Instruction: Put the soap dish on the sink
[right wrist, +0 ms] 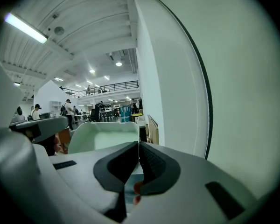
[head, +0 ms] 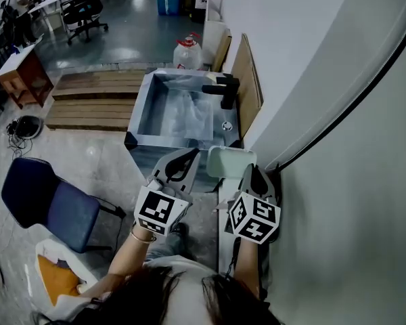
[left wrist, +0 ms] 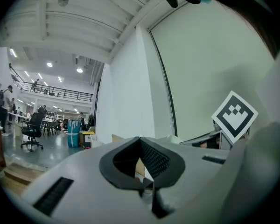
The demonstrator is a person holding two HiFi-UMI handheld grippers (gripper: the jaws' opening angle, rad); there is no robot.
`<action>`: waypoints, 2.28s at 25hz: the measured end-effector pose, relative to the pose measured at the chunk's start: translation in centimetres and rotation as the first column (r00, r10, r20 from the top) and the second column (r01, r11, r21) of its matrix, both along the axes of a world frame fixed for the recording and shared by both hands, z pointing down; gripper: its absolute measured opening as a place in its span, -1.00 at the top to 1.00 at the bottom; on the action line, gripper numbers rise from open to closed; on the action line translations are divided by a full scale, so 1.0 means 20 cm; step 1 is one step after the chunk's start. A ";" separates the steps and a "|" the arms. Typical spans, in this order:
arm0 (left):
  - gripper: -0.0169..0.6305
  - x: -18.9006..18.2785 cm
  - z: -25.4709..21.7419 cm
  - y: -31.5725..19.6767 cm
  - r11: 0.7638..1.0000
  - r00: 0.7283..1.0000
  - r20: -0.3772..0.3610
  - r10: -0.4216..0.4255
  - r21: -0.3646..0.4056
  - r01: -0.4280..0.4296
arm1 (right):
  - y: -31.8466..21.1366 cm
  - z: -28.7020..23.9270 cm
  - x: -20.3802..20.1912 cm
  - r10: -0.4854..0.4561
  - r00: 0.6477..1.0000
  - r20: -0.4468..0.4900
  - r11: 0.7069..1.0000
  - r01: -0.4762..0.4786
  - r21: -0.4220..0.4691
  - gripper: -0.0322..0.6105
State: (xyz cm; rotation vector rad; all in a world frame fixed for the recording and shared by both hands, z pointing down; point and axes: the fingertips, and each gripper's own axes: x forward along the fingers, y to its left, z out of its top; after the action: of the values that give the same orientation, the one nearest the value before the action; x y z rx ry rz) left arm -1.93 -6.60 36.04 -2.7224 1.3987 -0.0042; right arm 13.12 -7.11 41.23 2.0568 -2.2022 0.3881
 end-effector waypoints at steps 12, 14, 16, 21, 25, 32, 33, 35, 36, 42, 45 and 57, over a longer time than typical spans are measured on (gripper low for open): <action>0.92 -0.07 0.02 -0.36 0.998 0.998 -0.020 0.062 -0.016 -0.062 | -0.33 0.02 -0.08 0.039 0.999 -0.010 0.999 -0.039 -0.023 0.81; 0.92 -0.08 0.01 -0.41 0.997 0.997 -0.028 0.072 -0.013 -0.073 | -0.38 0.02 -0.09 0.049 0.999 -0.009 0.998 -0.049 -0.027 0.81; 0.92 -0.09 0.01 -0.46 0.996 0.996 -0.028 0.084 -0.011 -0.084 | -0.42 0.02 -0.10 0.060 0.998 -0.006 0.998 -0.060 -0.032 0.81; 0.92 -0.10 0.01 -0.54 0.993 0.993 -0.029 0.117 -0.020 -0.118 | -0.49 0.02 -0.12 0.084 0.996 -0.004 0.995 -0.084 -0.053 0.81; 0.92 -0.10 0.02 -0.58 0.990 0.990 -0.030 0.134 -0.028 -0.135 | -0.55 0.04 -0.12 0.088 0.996 -0.016 0.994 -0.089 -0.067 0.81; 0.92 -0.05 0.06 -0.68 0.988 0.988 -0.034 0.149 -0.034 -0.150 | -0.67 0.12 -0.10 0.078 0.996 -0.032 0.992 -0.081 -0.099 0.81; 0.92 -0.04 0.07 -0.69 0.988 0.988 -0.032 0.150 -0.034 -0.151 | -0.69 0.13 -0.09 0.076 0.996 -0.035 0.991 -0.080 -0.104 0.81; 0.92 -0.02 0.08 -0.74 0.988 0.988 -0.027 0.149 -0.038 -0.150 | -0.73 0.16 -0.07 0.071 0.997 -0.043 0.990 -0.076 -0.115 0.81; 0.92 0.00 0.09 -0.76 0.988 0.989 -0.027 0.148 -0.041 -0.149 | -0.75 0.18 -0.07 0.068 0.997 -0.045 0.990 -0.073 -0.121 0.81; 0.92 0.07 0.14 -0.88 0.986 0.988 -0.019 0.152 -0.062 -0.153 | -0.88 0.27 -0.01 0.059 0.997 -0.053 0.985 -0.067 -0.162 0.81; 0.92 0.11 0.15 -0.95 0.986 0.988 -0.016 0.155 -0.066 -0.156 | -0.94 0.33 0.01 0.052 0.997 -0.064 0.980 -0.063 -0.187 0.81; 0.92 0.21 0.26 -1.17 0.984 0.990 -0.007 0.138 -0.109 -0.138 | -1.11 0.64 0.07 0.015 0.998 -0.059 0.952 -0.033 -0.304 0.81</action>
State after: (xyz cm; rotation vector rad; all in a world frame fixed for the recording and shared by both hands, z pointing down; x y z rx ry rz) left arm 2.20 -29.95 41.33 -2.9028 1.2415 -0.0744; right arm 14.60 -29.33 54.01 1.9051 -1.9432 0.6219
